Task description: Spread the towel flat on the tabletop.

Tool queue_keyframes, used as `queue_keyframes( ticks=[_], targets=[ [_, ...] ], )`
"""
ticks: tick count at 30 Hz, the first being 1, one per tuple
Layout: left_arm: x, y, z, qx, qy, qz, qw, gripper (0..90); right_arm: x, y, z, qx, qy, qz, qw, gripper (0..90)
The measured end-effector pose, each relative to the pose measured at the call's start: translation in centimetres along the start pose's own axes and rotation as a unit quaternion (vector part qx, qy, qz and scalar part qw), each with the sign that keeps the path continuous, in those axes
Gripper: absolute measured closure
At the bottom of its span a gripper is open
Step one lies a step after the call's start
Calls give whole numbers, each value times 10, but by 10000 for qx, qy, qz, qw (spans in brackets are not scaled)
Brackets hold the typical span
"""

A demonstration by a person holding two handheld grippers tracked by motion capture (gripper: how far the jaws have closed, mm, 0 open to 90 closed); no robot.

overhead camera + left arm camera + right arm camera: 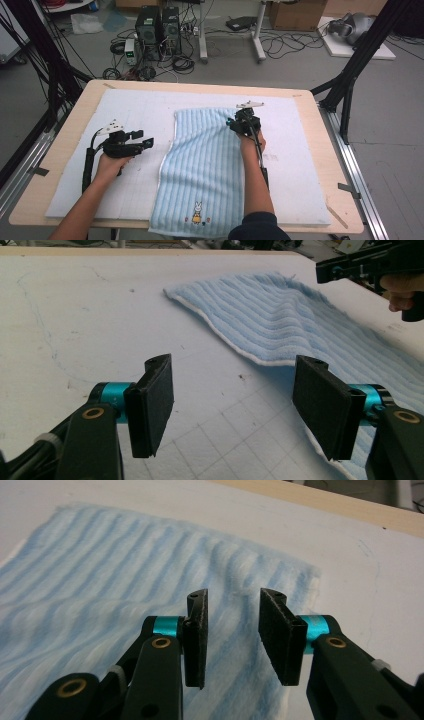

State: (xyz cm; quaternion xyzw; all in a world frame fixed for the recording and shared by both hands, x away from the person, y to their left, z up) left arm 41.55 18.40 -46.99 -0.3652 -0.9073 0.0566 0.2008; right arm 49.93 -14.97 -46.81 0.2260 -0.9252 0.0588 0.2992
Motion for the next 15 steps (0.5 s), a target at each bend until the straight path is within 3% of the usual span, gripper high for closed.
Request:
queue_keyframes(
  ticks=[3,5,9,12,15],
  targets=[
    [-2,-3,-1,30,-31,39,10000,285,11,1,6,-69,-95,-285,9995,617],
    [-4,-5,-5,-65,-84,71,9999,238,20,3,13,-48,-100,-489,9987,617],
    [-13,-6,-14,-129,-56,13,9999,193,38,3,25,37,-167,-684,9975,581],
    [-26,-4,-21,24,9,-5,10000,206,53,1,36,111,-114,-724,9973,554],
    [-44,-2,-27,194,101,73,9997,332,68,0,45,143,-195,-752,9969,567]
  ],
)
Point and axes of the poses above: each handheld gripper's, and its own axes: x roughly backward along the jaws, z roughly out of its underside, y roughly to its left, the point moved 8 cm from there along -x, roughly forward along the jaws, and after that the axes turned 2 degrees about -y, right-handed, at the moved point
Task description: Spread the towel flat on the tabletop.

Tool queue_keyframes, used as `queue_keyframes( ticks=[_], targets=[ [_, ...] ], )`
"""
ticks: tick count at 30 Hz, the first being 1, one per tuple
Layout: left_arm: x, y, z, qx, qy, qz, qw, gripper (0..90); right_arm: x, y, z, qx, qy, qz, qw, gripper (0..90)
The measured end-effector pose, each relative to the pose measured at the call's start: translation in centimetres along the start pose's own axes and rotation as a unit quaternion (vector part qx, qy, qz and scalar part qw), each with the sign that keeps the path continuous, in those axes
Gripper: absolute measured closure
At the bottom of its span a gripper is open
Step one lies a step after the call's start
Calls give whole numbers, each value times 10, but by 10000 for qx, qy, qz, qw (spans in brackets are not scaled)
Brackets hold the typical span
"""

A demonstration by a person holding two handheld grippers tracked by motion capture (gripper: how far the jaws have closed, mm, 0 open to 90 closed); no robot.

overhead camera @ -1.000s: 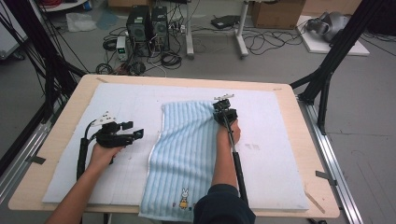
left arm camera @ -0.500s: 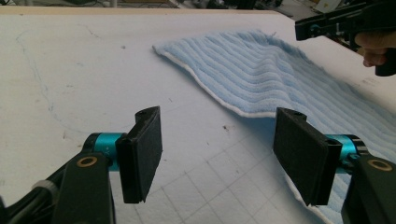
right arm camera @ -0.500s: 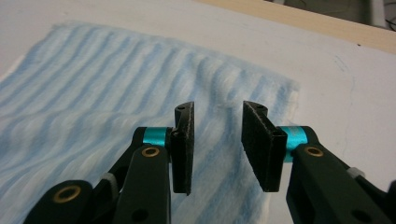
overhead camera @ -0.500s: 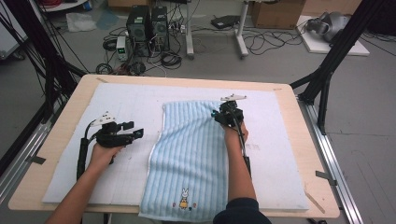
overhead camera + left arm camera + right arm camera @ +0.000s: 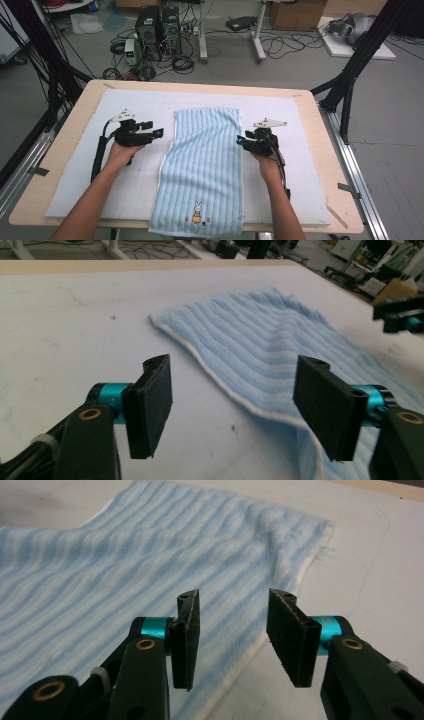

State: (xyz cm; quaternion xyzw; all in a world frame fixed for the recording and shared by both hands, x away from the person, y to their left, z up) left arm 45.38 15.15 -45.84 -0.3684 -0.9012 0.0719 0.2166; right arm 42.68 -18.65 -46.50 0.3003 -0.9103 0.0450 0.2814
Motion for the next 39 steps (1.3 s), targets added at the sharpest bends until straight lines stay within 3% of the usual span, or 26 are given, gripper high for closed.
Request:
queue_keyframes(
  ticks=[2,8,10,14,15,17,21,24,26,28,30,32,33,34,36,37,39],
  targets=[
    [-15,3,-3,16,123,-32,9999,371,10,2,8,-25,18,-43,10000,570],
    [-59,8,-1,-155,542,-460,9974,405,39,13,25,28,-127,-186,9997,573],
    [-72,8,-1,-186,588,-679,9958,370,46,16,29,59,-149,-209,9997,573],
    [-90,11,6,-342,950,-824,9915,402,52,12,31,132,-195,-175,9996,570],
    [-93,13,7,-288,1057,-899,9899,424,53,11,31,71,-215,-176,9996,571],
    [-94,16,2,-382,989,-971,9896,475,56,9,30,30,-265,-176,9995,571],
    [-95,19,4,-630,1117,-1266,9836,619,60,5,30,25,-320,-156,9994,570],
    [-97,17,3,-757,1118,-1212,9834,800,61,3,31,-46,-356,-165,9992,570],
    [-101,14,3,-989,1167,-1235,9805,860,62,3,31,-77,-361,-175,9992,570],
    [-102,19,-1,-1201,1225,-1509,9736,874,62,2,31,-84,-383,-176,9991,570],
    [-101,28,-4,-1138,1239,-1754,9700,877,62,2,31,-115,-398,-190,9990,570],
    [-98,42,-7,-947,1178,-2027,9675,876,62,3,31,-130,-392,-192,9990,570],
    [-97,47,-7,-756,1085,-1999,9709,873,62,3,31,-136,-388,-203,9989,570],
    [-96,50,-7,-623,1015,-2000,9725,841,61,3,32,-115,-385,-195,9990,570],
    [-93,54,-8,-491,991,-2105,9713,567,60,3,33,-101,-362,-205,9991,569],
    [-91,54,-8,-431,1013,-2028,9730,476,59,3,34,-106,-346,-216,9991,568],
    [-83,52,-10,-361,1018,-1839,9770,438,57,3,36,-111,-288,-200,9993,569]
  ],
)
Point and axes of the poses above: each handheld gripper's, and its own axes: x roughly backward along the jaws, z roughly out of its underside, y roughly to its left, the point moved 8 cm from there along -x, roughly forward along the jaws, and after that the axes turned 2 degrees about -y, right-handed, at the moved point
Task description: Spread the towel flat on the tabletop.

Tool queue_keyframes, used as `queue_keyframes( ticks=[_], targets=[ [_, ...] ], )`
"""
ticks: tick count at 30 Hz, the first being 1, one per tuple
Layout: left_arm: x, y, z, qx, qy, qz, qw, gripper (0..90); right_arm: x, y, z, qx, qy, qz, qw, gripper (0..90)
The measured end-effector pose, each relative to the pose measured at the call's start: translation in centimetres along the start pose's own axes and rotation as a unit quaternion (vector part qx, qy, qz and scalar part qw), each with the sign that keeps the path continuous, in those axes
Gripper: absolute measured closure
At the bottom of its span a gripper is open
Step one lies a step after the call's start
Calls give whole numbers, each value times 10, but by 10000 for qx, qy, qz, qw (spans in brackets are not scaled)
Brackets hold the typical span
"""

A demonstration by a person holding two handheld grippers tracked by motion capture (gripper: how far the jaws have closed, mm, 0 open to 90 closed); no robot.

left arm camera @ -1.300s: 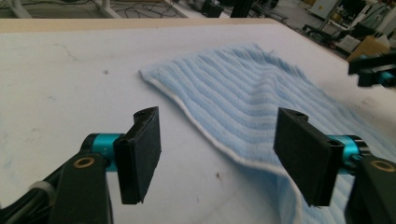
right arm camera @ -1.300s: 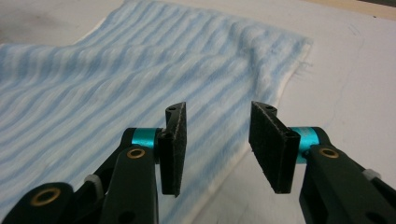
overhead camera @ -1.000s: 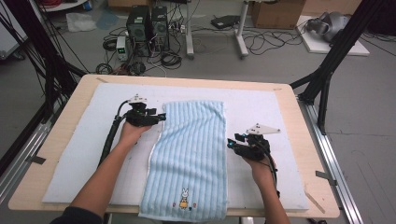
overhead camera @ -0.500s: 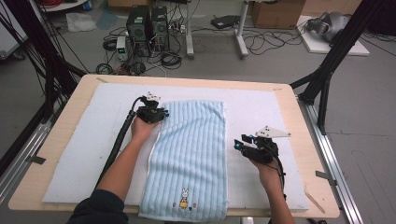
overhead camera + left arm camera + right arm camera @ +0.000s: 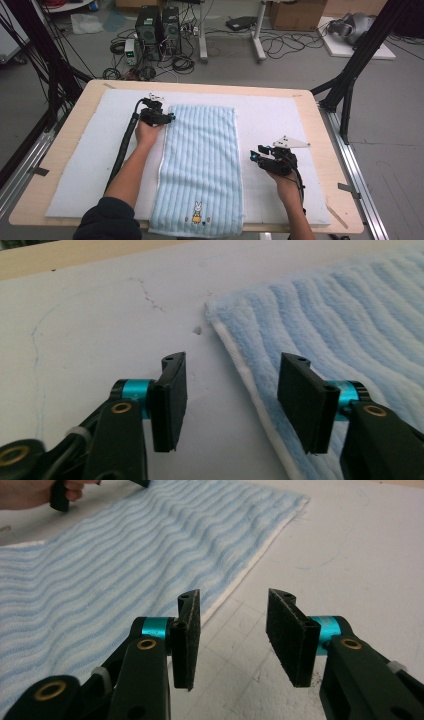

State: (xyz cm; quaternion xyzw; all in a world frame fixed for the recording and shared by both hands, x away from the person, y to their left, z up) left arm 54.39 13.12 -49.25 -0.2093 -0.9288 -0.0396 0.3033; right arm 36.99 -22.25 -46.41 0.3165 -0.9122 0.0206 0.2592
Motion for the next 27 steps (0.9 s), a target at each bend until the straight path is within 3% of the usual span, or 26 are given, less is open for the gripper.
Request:
queue_keyframes(
  ticks=[3,6,8,11,13,15,16,17,18,19,20,22,23,27],
  targets=[
    [19,-4,0,-81,-253,299,9992,429,-5,3,1,-1,41,-5,10000,573],
    [35,-10,4,46,-444,581,9973,432,-21,5,0,41,123,21,9999,598],
    [43,-16,10,178,-373,778,9961,435,-37,5,-3,129,305,99,9994,601],
    [52,-29,21,31,-341,993,9945,464,-61,3,-13,125,469,123,9987,594],
    [50,-37,30,-79,-53,1133,9935,471,-73,3,-19,121,574,145,9982,580],
    [45,-44,39,-173,244,1125,9932,473,-86,2,-20,219,753,245,9966,582],
    [44,-45,42,-324,320,1074,9932,487,-91,1,-19,208,832,286,9959,594],
    [44,-47,42,-572,251,842,9945,494,-94,0,-18,215,894,301,9953,607],
    [44,-48,42,-637,190,772,9948,549,-99,-1,-15,208,1008,317,9942,625],
    [44,-51,42,-677,146,866,9938,601,-101,-1,-14,190,995,334,9943,655],
    [44,-51,42,-713,106,915,9932,816,-102,-3,-15,169,958,359,9946,736],
    [41,-51,40,-675,35,808,9944,857,-104,-5,-17,136,970,277,9948,847],
    [39,-49,39,-692,-11,734,9949,860,-105,-5,-18,111,973,282,9948,855],
    [31,-41,32,-399,-85,566,9976,862,-116,-10,-25,215,933,571,9938,862]
  ],
)
Point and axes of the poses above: each handheld gripper's, and its own axes: x roughly backward along the jaws, z roughly out of its underside, y roughly to its left, the point moved 8 cm from there along -x, roughly forward along the jaws, and after that the axes turned 2 degrees about -y, right-handed, at the moved point
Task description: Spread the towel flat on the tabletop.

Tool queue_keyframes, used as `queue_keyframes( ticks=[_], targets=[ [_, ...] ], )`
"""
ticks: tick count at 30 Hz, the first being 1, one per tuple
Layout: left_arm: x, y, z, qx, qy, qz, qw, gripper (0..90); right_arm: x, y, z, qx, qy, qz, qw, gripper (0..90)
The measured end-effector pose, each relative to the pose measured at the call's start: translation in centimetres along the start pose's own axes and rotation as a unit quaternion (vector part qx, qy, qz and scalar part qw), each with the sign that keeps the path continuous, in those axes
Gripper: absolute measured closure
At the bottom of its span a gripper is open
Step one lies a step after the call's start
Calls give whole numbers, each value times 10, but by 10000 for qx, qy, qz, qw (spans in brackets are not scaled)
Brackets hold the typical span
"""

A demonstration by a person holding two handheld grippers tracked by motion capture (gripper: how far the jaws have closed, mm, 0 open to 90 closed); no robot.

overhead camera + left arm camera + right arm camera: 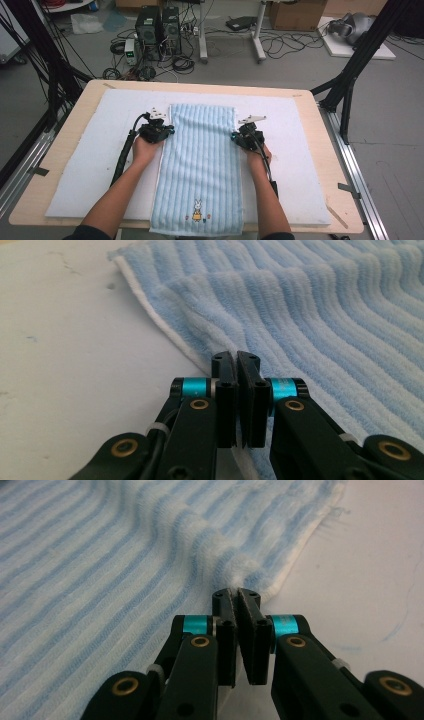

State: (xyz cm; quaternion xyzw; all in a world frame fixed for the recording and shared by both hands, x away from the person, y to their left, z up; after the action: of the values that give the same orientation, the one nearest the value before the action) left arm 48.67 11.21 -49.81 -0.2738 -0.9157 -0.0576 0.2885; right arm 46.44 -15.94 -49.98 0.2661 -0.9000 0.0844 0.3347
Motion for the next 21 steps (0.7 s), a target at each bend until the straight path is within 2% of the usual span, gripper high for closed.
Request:
queue_keyframes(
  ticks=[2,3,5,8,9,10,12,13,16,20,21],
  targets=[
    [-3,4,-2,114,36,3,9999,855,-7,-3,-4,-79,-92,173,9998,861],
    [-3,6,-3,173,-38,-92,9998,807,-9,-4,-6,-167,-138,203,9996,859],
    [-1,10,-4,302,-69,-112,9995,613,-10,-5,-7,-266,-204,237,9992,819],
    [10,12,0,324,-85,72,9994,509,-2,-5,-6,-287,-263,189,9991,709],
    [15,11,1,420,-140,235,9987,499,2,-5,-5,-277,-308,170,9990,692],
    [21,11,2,450,-248,309,9982,495,8,-5,-4,-292,-363,97,9989,668],
    [31,8,5,432,-362,395,9976,495,17,-3,-2,-274,-369,5,9989,636],
    [35,7,7,422,-391,449,9973,492,25,-1,-1,-204,-469,-18,9987,635],
    [48,1,10,406,-478,639,9960,484,40,4,3,-87,-542,-67,9985,628],
    [65,-9,14,369,-608,745,9947,474,58,13,10,-25,-619,-132,9980,629],
    [68,-11,15,335,-564,764,9949,475,64,15,13,22,-630,-164,9979,636]
  ],
)
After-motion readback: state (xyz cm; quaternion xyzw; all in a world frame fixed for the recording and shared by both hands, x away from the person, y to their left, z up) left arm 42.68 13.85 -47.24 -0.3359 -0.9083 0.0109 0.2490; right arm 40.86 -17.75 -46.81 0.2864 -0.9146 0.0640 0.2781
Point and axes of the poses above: each handheld gripper's, and its own axes: x roughly backward along the jaws, z roughly out of its underside, y roughly to its left, the point moved 8 cm from there along -x, roughly forward along the jaws, and after that the axes turned 2 degrees about -y, right-handed, at the moved point
